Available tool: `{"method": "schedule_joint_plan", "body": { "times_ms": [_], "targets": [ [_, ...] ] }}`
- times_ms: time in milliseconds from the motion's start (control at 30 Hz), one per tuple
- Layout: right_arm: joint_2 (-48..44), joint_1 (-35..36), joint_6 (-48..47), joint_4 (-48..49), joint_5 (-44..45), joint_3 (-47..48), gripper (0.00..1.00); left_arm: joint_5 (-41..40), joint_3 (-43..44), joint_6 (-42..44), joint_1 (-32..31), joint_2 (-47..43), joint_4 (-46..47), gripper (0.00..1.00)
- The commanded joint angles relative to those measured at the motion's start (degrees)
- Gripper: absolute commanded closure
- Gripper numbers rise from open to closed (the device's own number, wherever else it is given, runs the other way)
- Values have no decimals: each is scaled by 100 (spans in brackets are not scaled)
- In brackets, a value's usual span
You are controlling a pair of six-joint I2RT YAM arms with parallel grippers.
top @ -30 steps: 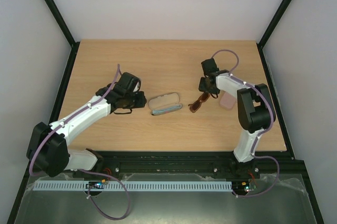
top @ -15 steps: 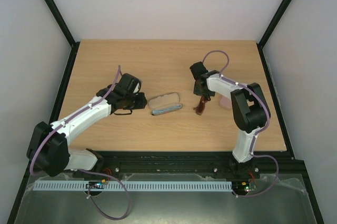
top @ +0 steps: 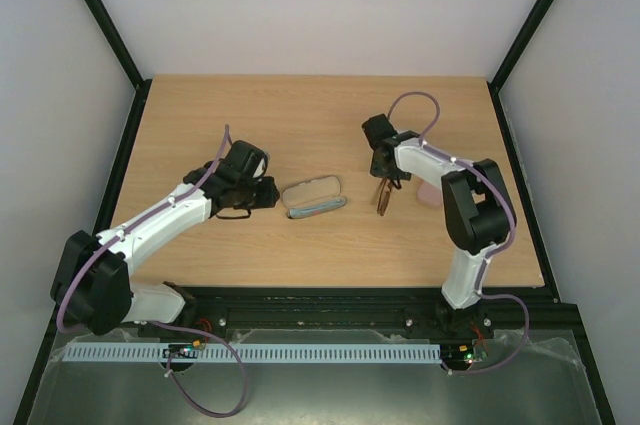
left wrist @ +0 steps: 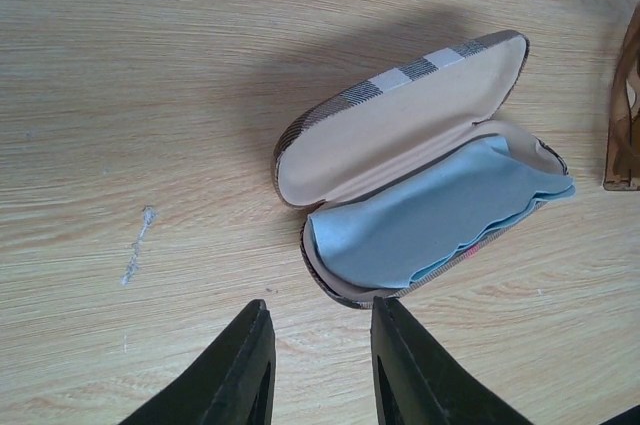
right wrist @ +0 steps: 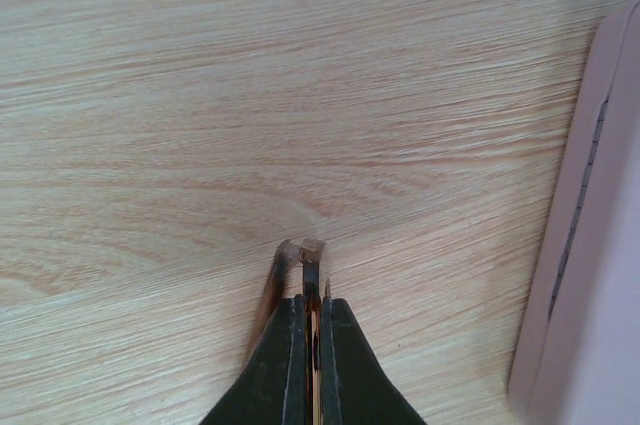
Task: Organize the sunglasses
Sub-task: Pick up the sunglasses from the center of the board.
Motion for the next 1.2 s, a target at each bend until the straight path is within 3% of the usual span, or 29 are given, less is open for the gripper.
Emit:
{"method": "schedule_joint_plan", "body": {
  "times_ms": [0, 400, 533, 633, 733, 833, 1033, 1167],
  "targets": [
    [-716, 22, -24, 133, -154, -113, 99, 31, -33, -67, 44, -179, 75, 70],
    [-3412, 22, -209, 2784, -3271, -1728, 99, 165, -137, -466, 219, -1143, 811, 52],
    [-4061, 35, 190, 3958, -4152, -2399, 99, 636, -143, -505, 275, -1304, 1200, 52],
    [-4301, 89, 603, 4539, -4448, -2704, 99, 1521, -201, -532, 278, -1413, 1970, 51],
    [-4458, 144, 1063, 5049, -4657, -2942, 99, 2931, -439, -830, 237, -1444, 3070, 54],
    [-4585, 229, 1355, 5304, -4748, -3051, 99, 3591, -664, -1315, 53, -1396, 4070, 61],
    [-4727, 306, 1780, 5660, -4936, -3217, 99, 4100, -866, -1899, -384, -1247, 5337, 67],
    [-4754, 331, 1901, 5695, -5036, -3246, 99, 4036, -831, -1940, -547, -1046, 5411, 74]
  ]
}}
